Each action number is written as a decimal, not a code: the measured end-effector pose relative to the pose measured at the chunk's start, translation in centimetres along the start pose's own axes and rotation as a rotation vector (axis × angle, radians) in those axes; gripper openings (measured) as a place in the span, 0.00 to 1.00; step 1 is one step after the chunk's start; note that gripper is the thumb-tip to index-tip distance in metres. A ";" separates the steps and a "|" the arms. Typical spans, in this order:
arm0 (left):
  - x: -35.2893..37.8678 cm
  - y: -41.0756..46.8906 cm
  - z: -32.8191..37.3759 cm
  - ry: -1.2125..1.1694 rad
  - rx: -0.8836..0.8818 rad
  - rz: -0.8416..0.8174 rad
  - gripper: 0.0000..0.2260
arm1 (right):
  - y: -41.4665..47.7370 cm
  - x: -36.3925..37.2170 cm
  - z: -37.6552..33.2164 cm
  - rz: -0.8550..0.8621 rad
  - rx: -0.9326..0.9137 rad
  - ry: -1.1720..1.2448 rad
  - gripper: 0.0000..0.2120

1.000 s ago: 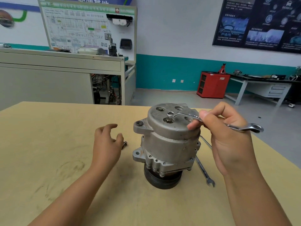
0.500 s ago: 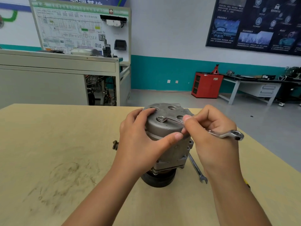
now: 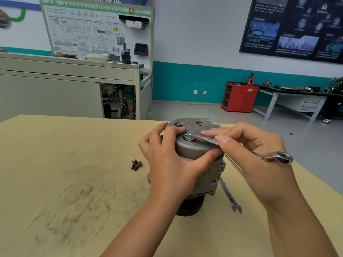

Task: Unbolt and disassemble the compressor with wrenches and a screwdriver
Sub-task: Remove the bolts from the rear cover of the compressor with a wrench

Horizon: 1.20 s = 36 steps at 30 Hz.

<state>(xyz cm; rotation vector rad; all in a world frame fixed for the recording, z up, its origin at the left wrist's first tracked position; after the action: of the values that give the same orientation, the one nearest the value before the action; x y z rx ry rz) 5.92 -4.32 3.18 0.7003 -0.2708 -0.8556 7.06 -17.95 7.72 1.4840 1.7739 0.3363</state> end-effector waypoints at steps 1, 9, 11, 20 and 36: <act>0.1 0.1 0.0 -0.003 0.010 0.001 0.28 | 0.0 -0.1 0.1 -0.013 -0.018 0.005 0.07; 0.5 0.2 -0.1 -0.003 0.063 0.041 0.26 | 0.9 -1.1 0.6 -0.090 -0.138 -0.103 0.07; 0.6 0.2 -0.1 0.003 0.067 0.051 0.26 | 1.0 -1.1 0.8 -0.104 -0.158 -0.093 0.07; 0.8 0.3 0.0 0.031 0.054 0.033 0.27 | 0.5 0.4 1.8 0.117 -0.171 0.057 0.06; -0.3 3.1 1.4 0.447 -0.082 -0.213 0.47 | 2.9 2.4 -1.7 0.243 0.057 0.891 0.24</act>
<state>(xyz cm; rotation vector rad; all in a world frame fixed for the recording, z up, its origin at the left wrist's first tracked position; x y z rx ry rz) 6.86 -3.33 6.26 0.8316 0.2419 -0.8811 7.92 -14.49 9.72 1.7346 2.2614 1.2306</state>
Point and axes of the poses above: each hand's wrist, its own y-axis towards the middle knuckle, its own x-axis out of the palm, z = x × y, the point moved 1 cm from there along y, towards the middle knuckle, and after that the axes turned 11 degrees about -y, right-handed, at the moved point
